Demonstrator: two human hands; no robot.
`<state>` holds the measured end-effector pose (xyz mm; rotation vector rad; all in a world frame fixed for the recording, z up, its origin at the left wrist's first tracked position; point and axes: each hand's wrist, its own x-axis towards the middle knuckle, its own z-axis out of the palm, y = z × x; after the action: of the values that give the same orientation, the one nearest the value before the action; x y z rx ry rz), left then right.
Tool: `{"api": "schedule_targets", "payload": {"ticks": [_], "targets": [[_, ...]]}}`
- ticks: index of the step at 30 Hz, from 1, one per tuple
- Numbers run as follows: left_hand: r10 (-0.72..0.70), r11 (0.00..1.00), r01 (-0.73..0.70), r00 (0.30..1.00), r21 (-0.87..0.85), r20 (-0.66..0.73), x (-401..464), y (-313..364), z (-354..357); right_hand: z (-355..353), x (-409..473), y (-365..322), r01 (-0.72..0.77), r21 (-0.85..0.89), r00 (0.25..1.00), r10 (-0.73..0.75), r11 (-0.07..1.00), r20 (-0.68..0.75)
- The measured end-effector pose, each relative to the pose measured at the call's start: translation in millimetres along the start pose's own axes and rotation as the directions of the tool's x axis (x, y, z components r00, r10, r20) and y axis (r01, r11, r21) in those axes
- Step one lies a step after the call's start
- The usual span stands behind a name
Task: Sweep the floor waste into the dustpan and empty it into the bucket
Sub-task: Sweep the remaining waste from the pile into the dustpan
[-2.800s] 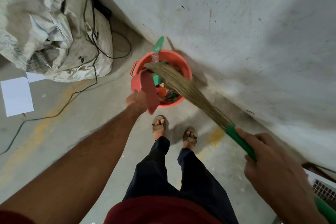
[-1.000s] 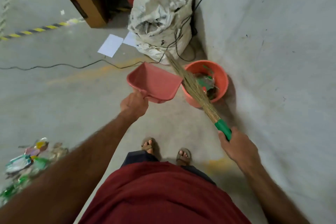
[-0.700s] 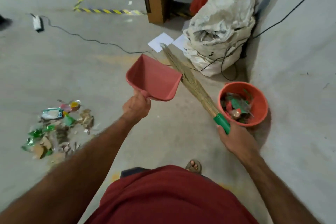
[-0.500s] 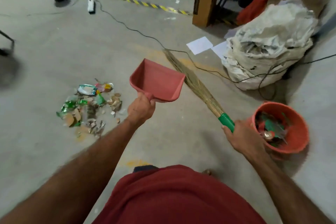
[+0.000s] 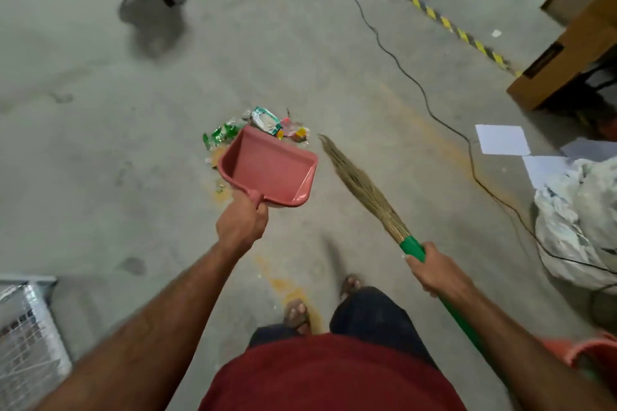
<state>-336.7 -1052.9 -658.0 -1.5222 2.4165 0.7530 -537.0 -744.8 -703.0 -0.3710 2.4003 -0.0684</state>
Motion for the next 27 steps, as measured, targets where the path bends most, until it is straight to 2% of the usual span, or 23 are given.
{"api": "schedule_targets", "payload": {"ticks": [4, 7, 13, 15, 19, 23, 27], "targets": [[-0.180, 0.983, 0.180, 0.984, -0.045, -0.005, 29.5, -46.1, 13.5, 7.7, 70.3, -42.3, -0.004, -0.027, 0.993, 0.007, 1.000, 0.121], [-0.322, 0.940, 0.321, 0.947, -0.116, 0.010, 54.1, -71.1, 26.6, 17.2, 126.3, -70.6, -0.033, -0.057, 0.983, 0.043, 0.998, 0.178], [-0.513, 0.840, 0.500, 0.858, -0.213, -0.008, 128.3, -83.9, 59.0, 60.4, 253.6, -130.1, -0.215, 0.078, 0.932, 0.181, 0.973, 0.314], [-0.547, 0.816, 0.527, 0.837, -0.238, -0.024, 159.7, -80.3, 76.2, 80.5, 300.1, -142.7, -0.235, 0.094, 0.922, 0.192, 0.967, 0.335], [-0.578, 0.788, 0.540, 0.814, -0.296, -0.053, 216.8, -79.6, 111.3, 115.7, 364.4, -173.5, -0.156, 0.067, 0.920, 0.120, 0.986, 0.374], [-0.630, 0.748, 0.581, 0.774, -0.321, -0.066, 265.6, -99.0, 147.5, 140.4, 398.8, -212.2, 0.043, 0.005, 0.900, -0.041, 0.999, 0.434], [-0.683, 0.701, 0.628, 0.727, -0.339, -0.065, 298.4, -123.0, 167.4, 136.2, 409.7, -225.3, 0.166, 0.012, 0.915, -0.158, 0.986, 0.371]]}}
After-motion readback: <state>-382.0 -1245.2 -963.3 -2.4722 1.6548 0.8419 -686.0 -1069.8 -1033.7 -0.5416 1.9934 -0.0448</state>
